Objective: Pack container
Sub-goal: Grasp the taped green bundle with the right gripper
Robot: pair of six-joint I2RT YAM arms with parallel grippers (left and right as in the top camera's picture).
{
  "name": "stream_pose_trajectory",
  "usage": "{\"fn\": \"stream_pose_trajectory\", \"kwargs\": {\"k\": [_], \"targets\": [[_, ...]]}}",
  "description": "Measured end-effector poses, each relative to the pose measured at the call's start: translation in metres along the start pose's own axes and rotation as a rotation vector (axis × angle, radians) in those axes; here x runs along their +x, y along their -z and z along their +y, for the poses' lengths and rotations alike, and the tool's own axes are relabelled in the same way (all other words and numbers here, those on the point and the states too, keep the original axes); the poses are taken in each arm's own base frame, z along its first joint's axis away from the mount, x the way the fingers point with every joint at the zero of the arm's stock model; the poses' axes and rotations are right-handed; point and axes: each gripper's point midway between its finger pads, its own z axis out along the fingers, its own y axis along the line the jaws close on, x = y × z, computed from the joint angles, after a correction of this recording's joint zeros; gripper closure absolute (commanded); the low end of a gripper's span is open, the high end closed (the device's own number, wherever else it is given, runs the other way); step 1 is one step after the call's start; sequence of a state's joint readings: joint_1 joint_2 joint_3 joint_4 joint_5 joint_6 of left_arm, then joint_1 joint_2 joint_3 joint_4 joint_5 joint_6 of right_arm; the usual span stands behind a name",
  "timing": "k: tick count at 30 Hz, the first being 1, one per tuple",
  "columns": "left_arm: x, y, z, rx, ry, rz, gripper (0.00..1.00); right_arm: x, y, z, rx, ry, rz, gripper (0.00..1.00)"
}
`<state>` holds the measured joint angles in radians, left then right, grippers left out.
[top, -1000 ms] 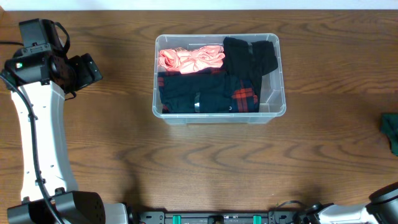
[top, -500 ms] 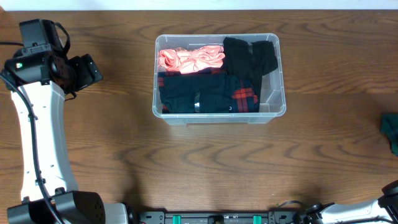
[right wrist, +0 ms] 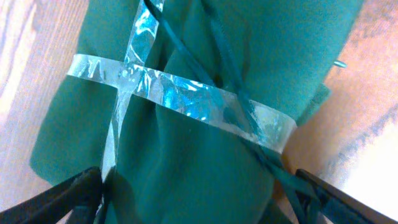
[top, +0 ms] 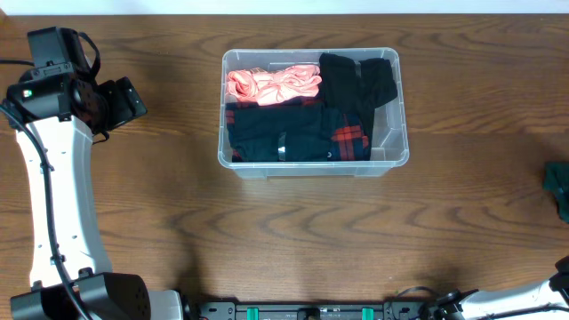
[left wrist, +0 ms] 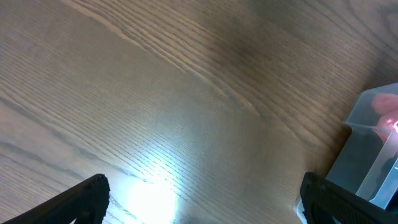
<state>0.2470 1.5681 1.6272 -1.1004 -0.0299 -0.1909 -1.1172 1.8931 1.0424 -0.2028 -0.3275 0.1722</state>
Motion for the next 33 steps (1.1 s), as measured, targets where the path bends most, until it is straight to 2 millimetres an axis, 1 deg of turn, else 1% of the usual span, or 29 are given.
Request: {"fn": "stream_pose_trajectory", "kwargs": {"k": [1,2,3,4,7,8,9,16,18,20,24,27,29,31,33], "targets": [[0.0,0.0,0.0,0.0,0.0,0.0,0.02,0.0,-0.001,0.0,-0.002,-0.001,-0.002,0.21],[0.0,0.0,0.0,0.0,0.0,0.0,0.02,0.0,-0.001,-0.001,-0.002,-0.011,0.0,0.3],[0.0,0.0,0.0,0.0,0.0,0.0,0.02,0.0,-0.002,-0.001,-0.006,-0.006,-0.001,0.35],[0.0,0.0,0.0,0.0,0.0,0.0,0.02,0.0,-0.003,-0.001,-0.007,-0.011,0.0,0.48],[0.0,0.0,0.0,0.0,0.0,0.0,0.02,0.002,-0.005,-0.001,-0.017,-0.027,0.006,0.9],[0.0,0.0,0.0,0.0,0.0,0.0,0.02,0.001,-0.005,0.0,-0.024,-0.033,0.004,0.97],[0.0,0.0,0.0,0.0,0.0,0.0,0.02,-0.001,-0.004,0.001,-0.027,-0.037,0.001,0.99],[0.0,0.0,0.0,0.0,0.0,0.0,0.02,0.0,-0.005,0.005,-0.033,-0.049,0.006,0.99],[0.0,0.0,0.0,0.0,0.0,0.0,0.02,0.001,-0.007,0.013,-0.041,-0.036,0.011,0.99],[0.0,0.0,0.0,0.0,0.0,0.0,0.02,0.005,-0.01,0.027,-0.061,-0.014,0.028,0.99],[0.0,0.0,0.0,0.0,0.0,0.0,0.02,0.02,-0.014,0.066,-0.129,0.04,0.085,0.99],[0.0,0.0,0.0,0.0,0.0,0.0,0.02,0.032,-0.008,0.099,-0.196,0.073,0.145,0.99],[-0.001,0.0,0.0,0.001,0.0,-0.002,0.02,0.033,0.002,0.126,-0.254,0.098,0.171,0.99],[-0.001,0.0,0.0,0.001,0.0,-0.006,0.02,0.029,0.017,0.156,-0.324,0.133,0.175,0.99],[-0.002,0.0,0.0,0.002,0.001,-0.007,0.02,0.023,0.04,0.191,-0.407,0.18,0.165,0.99]]}}
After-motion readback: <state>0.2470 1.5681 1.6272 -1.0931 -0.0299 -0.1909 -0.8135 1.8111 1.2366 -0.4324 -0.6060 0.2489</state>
